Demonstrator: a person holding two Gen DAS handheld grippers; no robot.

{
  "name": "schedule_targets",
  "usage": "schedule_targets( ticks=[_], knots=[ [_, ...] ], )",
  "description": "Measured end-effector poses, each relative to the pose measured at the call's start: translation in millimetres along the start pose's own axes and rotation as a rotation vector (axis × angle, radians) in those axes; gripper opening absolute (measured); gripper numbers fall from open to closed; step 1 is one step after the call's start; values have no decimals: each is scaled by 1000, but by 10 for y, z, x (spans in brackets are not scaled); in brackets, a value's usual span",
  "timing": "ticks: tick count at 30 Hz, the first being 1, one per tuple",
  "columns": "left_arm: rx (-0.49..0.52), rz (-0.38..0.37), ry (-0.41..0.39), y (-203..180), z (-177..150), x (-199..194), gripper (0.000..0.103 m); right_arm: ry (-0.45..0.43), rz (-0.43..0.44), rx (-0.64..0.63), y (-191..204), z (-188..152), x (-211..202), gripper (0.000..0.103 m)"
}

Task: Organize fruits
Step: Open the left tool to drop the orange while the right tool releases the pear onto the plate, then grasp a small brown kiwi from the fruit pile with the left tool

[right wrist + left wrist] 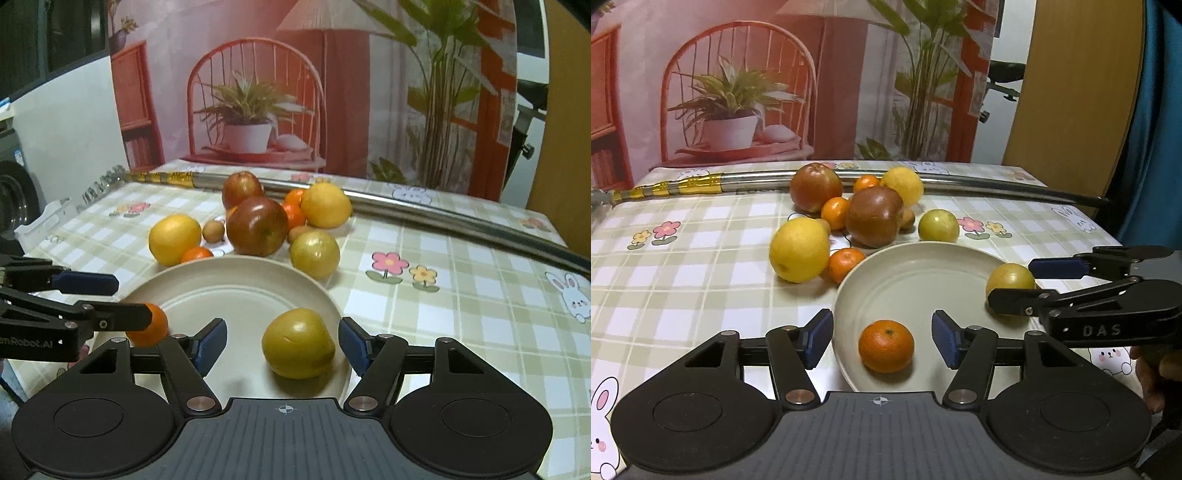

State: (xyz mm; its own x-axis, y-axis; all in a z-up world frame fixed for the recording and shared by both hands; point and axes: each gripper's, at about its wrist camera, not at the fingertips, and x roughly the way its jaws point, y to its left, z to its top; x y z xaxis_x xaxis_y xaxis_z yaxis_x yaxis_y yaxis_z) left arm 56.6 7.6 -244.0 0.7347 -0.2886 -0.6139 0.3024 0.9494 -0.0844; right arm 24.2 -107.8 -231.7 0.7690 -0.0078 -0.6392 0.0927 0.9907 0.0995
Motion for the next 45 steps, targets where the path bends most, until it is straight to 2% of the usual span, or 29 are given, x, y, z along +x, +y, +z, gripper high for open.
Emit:
schedule_targets(
  ticks=[8, 14, 18, 20, 23, 26, 27, 29, 32, 38, 40, 42, 45],
  knots=[
    [-33, 52, 15, 152, 96, -12, 61, -32, -17, 22, -86, 83, -70, 63],
    [-60, 83, 43, 366, 411, -46, 61, -40, -26, 90, -268, 221, -70, 63],
    [-28, 87, 51, 463, 640, -65, 62, -53, -25, 134, -367, 346, -72, 63],
    [-21, 84, 38, 514, 737, -81, 71, -65, -26, 136, -388, 401, -80, 63],
    [-19, 70, 34, 549, 853, -61, 72, -82, -34, 121, -393, 484, -83, 63],
    [-9, 24, 91, 577, 968, 57, 71, -95, -41, 103, -398, 566, -96, 63],
    [-14, 11, 122, 595, 1005, 117, 69, -101, -39, 96, -400, 590, -96, 63],
    [-26, 0, 162, 642, 1061, 230, 58, -108, -41, 94, -422, 638, -85, 63],
    [-20, -28, 183, 698, 1158, 409, 48, -115, -49, 106, -470, 688, -49, 63],
    [5, -45, 275, 752, 1266, 889, 46, -112, -53, 147, -608, 736, 56, 63],
    [-35, -57, 323, 806, 1275, 1061, 45, -106, -52, 156, -642, 732, 90, 63],
    [-78, -69, 351, 876, 1274, 1200, 38, -102, -53, 164, -677, 724, 119, 63],
    [-133, -96, 387, 967, 1256, 1383, 37, -94, -53, 181, -724, 706, 157, 63]
  ],
)
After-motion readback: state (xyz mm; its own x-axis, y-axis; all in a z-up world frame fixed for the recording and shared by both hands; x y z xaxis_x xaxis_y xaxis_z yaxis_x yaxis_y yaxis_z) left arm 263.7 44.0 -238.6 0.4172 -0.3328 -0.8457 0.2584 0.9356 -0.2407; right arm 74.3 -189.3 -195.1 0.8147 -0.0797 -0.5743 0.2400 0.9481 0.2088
